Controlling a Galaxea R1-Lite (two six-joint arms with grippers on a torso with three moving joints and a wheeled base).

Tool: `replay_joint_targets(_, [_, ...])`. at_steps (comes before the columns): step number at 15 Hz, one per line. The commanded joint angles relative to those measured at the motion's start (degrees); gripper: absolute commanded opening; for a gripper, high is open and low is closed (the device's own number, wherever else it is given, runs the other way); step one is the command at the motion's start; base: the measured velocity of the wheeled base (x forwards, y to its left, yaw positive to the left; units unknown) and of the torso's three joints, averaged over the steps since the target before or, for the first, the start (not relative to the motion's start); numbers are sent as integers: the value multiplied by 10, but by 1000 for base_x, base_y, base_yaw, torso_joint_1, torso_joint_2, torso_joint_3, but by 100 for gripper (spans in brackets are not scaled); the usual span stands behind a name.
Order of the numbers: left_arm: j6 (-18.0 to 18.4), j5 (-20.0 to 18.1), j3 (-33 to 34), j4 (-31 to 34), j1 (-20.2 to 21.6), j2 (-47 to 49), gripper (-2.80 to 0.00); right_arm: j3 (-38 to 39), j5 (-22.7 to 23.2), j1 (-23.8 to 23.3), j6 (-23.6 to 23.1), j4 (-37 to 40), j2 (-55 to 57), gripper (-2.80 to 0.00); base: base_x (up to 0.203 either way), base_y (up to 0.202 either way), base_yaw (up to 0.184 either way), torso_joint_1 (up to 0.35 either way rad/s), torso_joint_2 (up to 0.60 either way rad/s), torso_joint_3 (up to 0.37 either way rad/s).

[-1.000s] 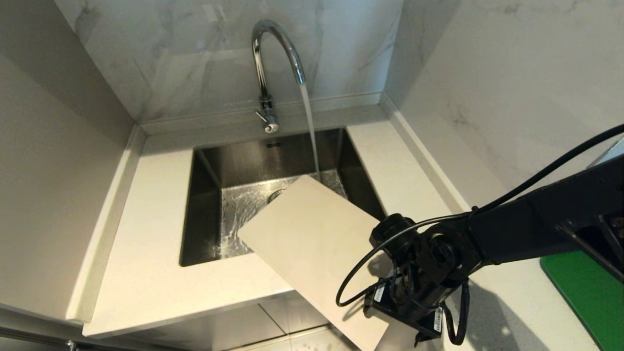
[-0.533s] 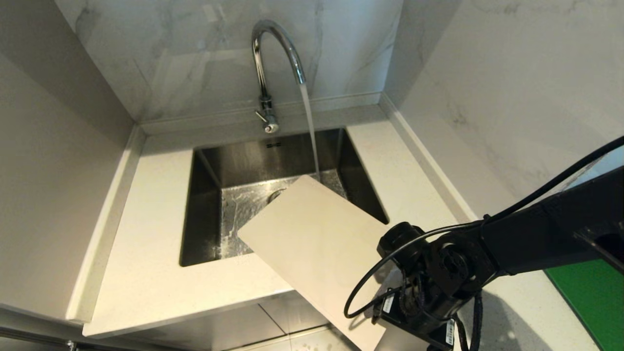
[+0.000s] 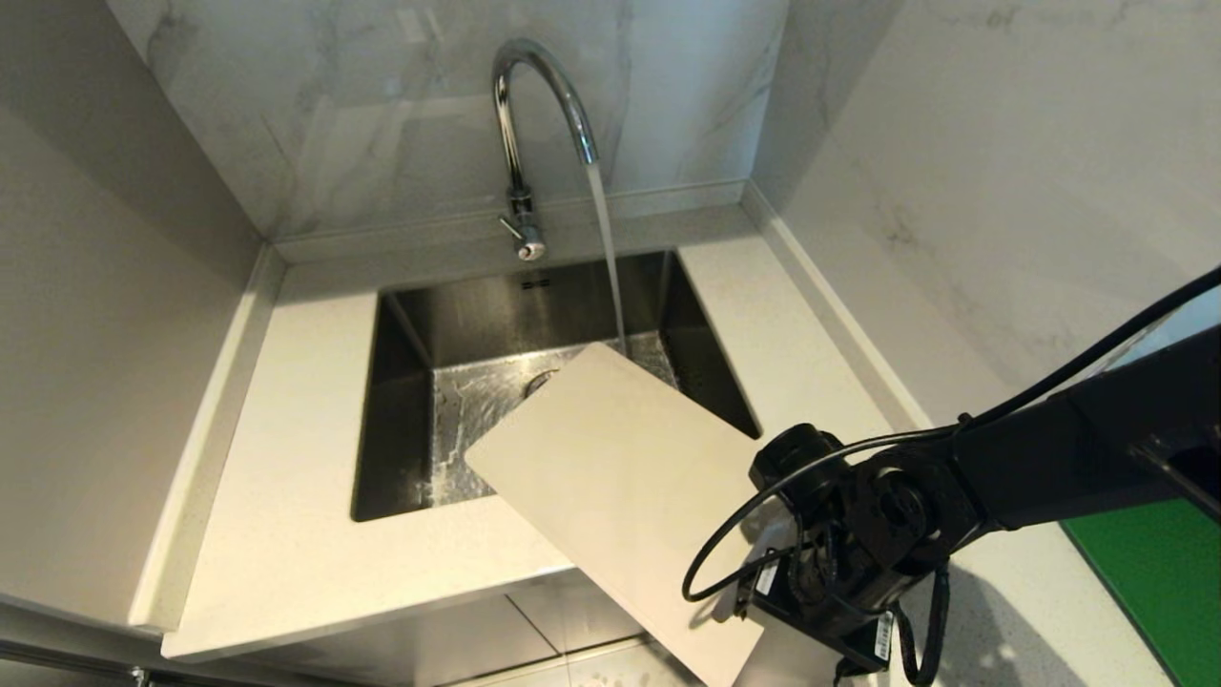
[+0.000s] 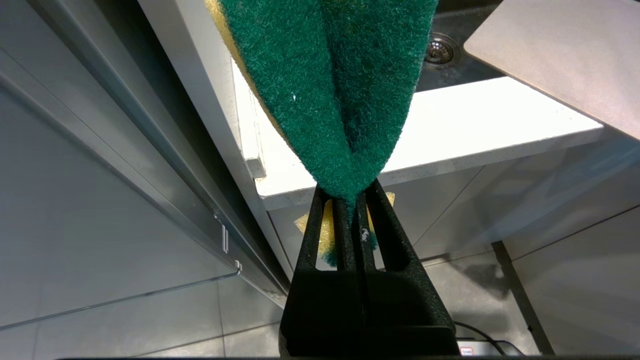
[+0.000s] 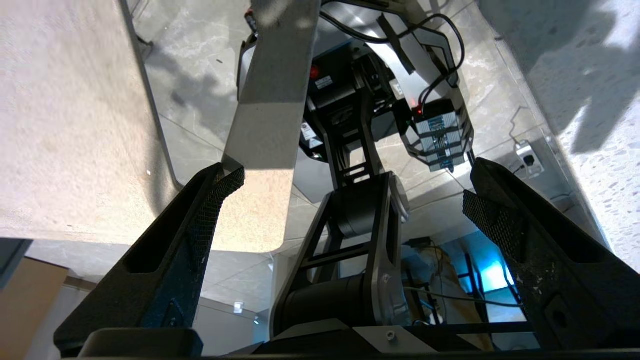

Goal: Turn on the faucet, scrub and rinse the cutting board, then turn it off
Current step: Pick up the cutting board

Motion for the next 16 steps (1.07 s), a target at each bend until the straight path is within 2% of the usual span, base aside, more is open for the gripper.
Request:
replay_joint_targets(1, [0,0,0,0,0,0,-280,-5,-1,-2,3,1,5,0,0,0,0,0,0,0])
replay_joint_targets(8, [0,0,0,0,0,0,-280,-11,2,-2,4,-3,40,0,0,0,0,0,0,0])
replay_joint_targets(16, [0,0,0,0,0,0,-280,-2,3,-1,-2,-57,78,0,0,0,0,0,0,0])
